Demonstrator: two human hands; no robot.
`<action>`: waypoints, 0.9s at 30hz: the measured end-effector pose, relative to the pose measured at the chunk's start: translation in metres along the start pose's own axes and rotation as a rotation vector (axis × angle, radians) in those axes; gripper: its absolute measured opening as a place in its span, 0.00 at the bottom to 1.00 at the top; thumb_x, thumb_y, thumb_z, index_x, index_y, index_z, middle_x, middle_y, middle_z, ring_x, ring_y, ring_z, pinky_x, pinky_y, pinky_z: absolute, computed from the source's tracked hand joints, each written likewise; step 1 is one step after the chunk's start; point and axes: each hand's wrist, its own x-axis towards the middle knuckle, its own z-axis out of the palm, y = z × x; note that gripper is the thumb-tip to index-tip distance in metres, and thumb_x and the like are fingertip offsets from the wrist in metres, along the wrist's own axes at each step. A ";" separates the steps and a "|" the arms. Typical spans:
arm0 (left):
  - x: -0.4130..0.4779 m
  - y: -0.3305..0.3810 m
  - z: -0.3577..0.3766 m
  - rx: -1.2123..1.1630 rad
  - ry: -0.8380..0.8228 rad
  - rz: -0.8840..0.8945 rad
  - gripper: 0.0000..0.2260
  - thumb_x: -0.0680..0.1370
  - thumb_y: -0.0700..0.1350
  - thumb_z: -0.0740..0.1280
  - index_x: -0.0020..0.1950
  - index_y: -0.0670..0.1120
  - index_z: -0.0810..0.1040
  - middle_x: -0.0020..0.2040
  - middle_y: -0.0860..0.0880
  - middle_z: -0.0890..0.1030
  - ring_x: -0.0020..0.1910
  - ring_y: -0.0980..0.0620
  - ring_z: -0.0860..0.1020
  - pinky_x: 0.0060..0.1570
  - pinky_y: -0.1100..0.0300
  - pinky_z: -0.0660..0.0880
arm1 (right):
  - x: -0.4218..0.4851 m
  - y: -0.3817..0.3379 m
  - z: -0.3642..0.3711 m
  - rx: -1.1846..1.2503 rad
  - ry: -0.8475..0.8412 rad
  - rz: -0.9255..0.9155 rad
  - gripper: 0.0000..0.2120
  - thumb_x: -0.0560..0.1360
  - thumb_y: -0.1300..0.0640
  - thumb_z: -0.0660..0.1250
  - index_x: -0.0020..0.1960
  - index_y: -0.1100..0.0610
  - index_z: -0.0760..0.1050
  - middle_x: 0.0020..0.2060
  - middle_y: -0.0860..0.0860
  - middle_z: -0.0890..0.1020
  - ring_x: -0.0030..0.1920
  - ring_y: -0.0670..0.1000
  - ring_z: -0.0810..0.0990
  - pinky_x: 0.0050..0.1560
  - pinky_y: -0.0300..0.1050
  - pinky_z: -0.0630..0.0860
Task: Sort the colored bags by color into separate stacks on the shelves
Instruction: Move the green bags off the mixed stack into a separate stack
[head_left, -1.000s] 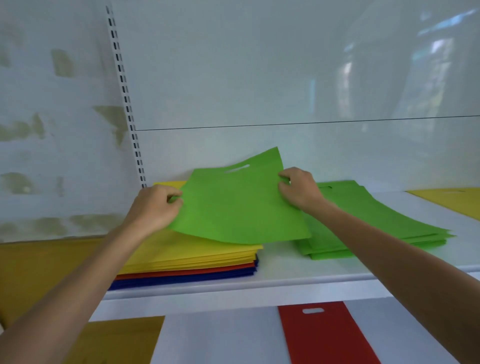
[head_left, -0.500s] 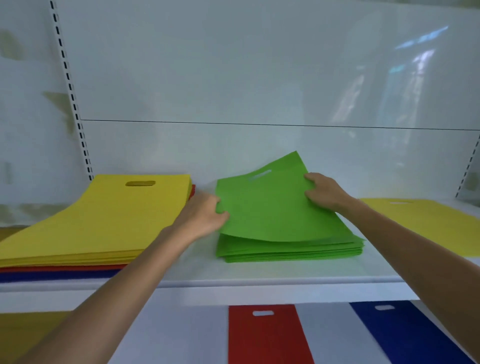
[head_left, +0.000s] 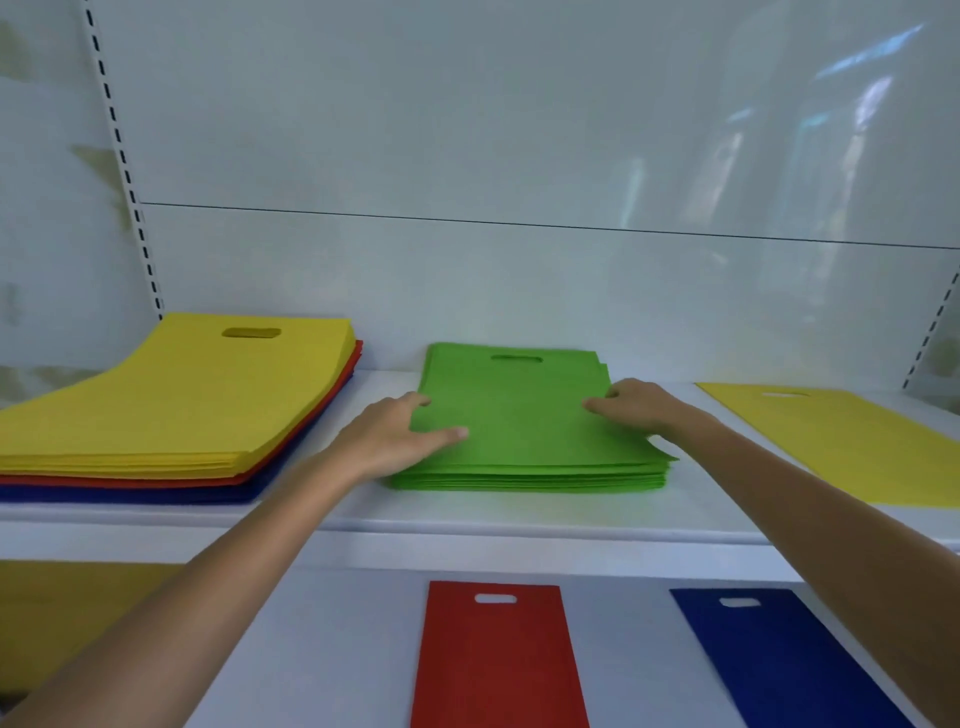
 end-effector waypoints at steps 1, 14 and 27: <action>0.000 0.002 0.001 0.001 -0.012 -0.012 0.37 0.69 0.66 0.66 0.72 0.49 0.63 0.69 0.45 0.70 0.66 0.48 0.69 0.62 0.57 0.67 | -0.004 0.001 -0.004 0.048 -0.020 0.012 0.27 0.77 0.41 0.58 0.64 0.63 0.68 0.56 0.56 0.73 0.55 0.56 0.73 0.50 0.44 0.71; -0.014 0.005 -0.001 -0.010 -0.141 0.018 0.49 0.62 0.64 0.72 0.76 0.51 0.52 0.74 0.48 0.62 0.71 0.49 0.63 0.65 0.59 0.62 | -0.039 0.008 -0.013 0.096 -0.275 -0.095 0.46 0.68 0.33 0.65 0.77 0.50 0.48 0.75 0.50 0.55 0.72 0.53 0.61 0.64 0.47 0.68; -0.014 0.006 0.000 0.008 -0.133 0.003 0.50 0.63 0.61 0.75 0.76 0.49 0.52 0.73 0.46 0.63 0.70 0.48 0.64 0.63 0.60 0.63 | -0.052 0.006 -0.020 0.056 -0.321 -0.116 0.46 0.69 0.38 0.68 0.77 0.49 0.47 0.75 0.53 0.57 0.71 0.54 0.63 0.65 0.48 0.70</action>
